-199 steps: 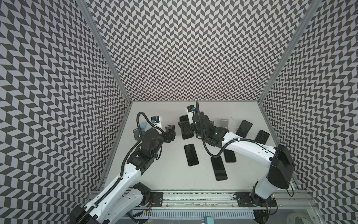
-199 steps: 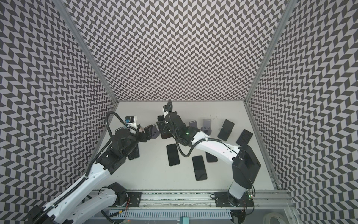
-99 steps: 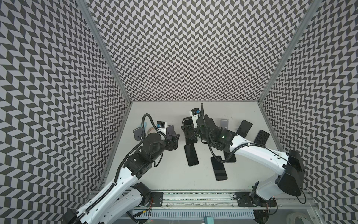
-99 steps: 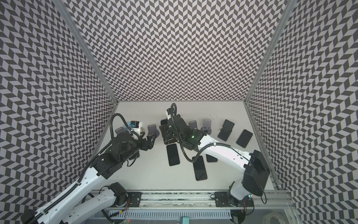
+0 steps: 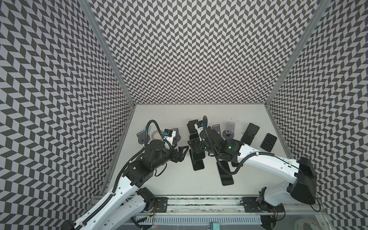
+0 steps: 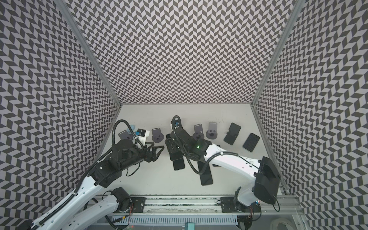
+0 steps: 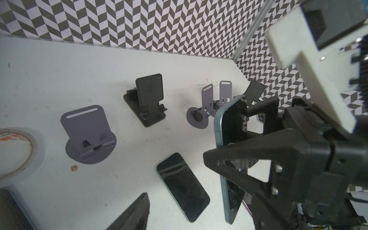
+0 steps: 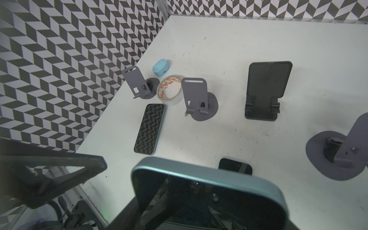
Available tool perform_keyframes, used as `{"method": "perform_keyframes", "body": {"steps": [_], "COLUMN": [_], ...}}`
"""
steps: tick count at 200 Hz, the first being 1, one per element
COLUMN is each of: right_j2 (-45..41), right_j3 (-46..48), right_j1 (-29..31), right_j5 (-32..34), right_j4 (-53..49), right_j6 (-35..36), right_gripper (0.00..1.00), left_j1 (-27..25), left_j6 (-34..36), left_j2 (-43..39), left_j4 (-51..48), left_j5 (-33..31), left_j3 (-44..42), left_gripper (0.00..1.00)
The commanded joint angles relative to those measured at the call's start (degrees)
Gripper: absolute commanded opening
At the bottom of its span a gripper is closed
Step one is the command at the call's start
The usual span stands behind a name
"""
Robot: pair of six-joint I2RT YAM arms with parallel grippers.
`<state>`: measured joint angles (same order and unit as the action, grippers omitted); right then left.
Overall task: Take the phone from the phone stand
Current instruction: 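Carry both held phones toward the robot over the open table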
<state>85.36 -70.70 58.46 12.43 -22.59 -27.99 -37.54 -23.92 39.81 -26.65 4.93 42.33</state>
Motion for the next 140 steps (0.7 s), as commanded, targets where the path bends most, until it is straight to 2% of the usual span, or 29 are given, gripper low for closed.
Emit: {"method": "perform_keyframes", "body": {"steps": [1,16,73,117,140], "right_j2": [-2.43,-1.60,3.11,5.89,7.07], "right_j3": [0.55,0.01,-2.37,-3.27,-3.67], "right_j1": [1.01,1.37,2.85,3.22,3.16], "right_j5": [-0.04,-0.61,-2.18,-3.64,-3.64], "right_j4": [3.75,4.25,3.52,3.35,3.25], "right_j6": [-2.47,-2.70,-3.93,-3.91,-3.61], "right_gripper": [0.54,0.54,0.54,0.54,0.54], "left_j1": [-0.33,-0.34,-0.40,-0.56,-0.60], "left_j6": [-1.91,-2.24,-3.49,-4.59,-5.37], "left_j2": [-3.38,-4.81,-9.16,-14.25,-13.80], "left_j4": [-4.10,-4.81,-10.54,-10.78,-12.29], "left_j5": [1.79,3.97,5.05,3.57,1.72], "left_j3": [0.07,-0.16,-1.70,-2.67,-2.34], "left_gripper": [0.80,0.80,0.80,0.81,0.81]}}
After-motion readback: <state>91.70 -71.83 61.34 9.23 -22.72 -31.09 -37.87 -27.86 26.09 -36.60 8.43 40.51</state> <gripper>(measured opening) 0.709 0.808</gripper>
